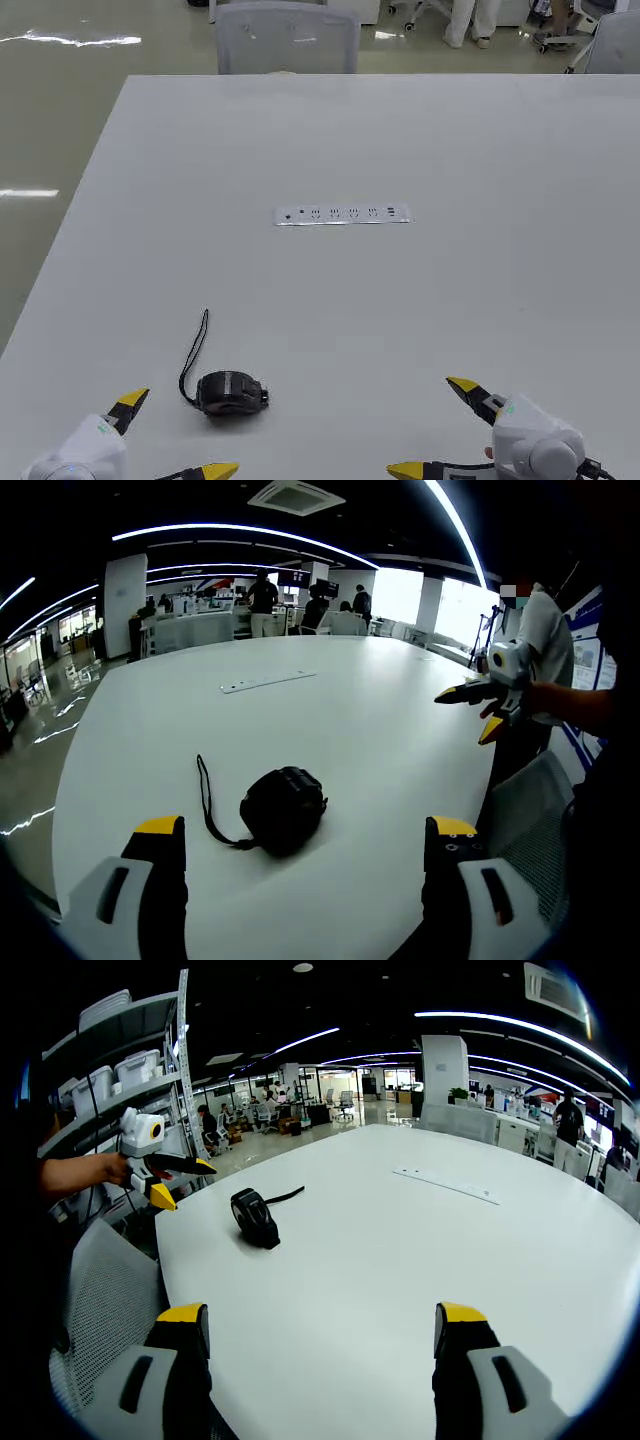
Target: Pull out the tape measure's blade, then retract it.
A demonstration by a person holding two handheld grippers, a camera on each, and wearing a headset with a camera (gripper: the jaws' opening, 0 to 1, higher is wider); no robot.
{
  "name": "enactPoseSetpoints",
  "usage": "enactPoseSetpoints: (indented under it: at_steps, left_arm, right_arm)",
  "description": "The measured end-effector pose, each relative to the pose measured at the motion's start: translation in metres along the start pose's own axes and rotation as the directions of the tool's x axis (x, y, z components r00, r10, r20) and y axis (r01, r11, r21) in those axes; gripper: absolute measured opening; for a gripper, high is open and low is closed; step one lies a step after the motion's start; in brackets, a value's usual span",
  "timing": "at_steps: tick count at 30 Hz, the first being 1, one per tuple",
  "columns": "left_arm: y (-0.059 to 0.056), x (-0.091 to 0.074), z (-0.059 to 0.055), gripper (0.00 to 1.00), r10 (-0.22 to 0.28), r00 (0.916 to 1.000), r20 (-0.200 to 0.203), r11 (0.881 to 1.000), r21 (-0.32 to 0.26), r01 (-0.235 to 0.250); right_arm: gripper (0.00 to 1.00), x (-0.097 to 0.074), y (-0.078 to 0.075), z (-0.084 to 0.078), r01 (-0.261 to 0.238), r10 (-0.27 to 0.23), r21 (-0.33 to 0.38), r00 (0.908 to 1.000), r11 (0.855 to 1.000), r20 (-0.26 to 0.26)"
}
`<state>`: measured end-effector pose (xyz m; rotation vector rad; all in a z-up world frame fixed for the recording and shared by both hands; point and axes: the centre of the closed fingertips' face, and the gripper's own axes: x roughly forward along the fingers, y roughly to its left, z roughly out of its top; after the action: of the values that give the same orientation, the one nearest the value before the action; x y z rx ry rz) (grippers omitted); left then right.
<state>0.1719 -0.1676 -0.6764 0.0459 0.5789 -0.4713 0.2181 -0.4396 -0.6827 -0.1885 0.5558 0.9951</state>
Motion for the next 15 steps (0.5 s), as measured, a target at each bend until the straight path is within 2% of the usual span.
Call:
enactPoseSetpoints:
  at_steps: [15]
  left_arm:
    - [0.0002,0.0002,-0.0001,0.99,0.003,1.0,-0.004,1.0,0.013,-0.003]
  right_arm:
    - [0.94,0.0017,0.0016,0.0002,-0.01,0.01,-0.008,0.9999,1.0,-0.003]
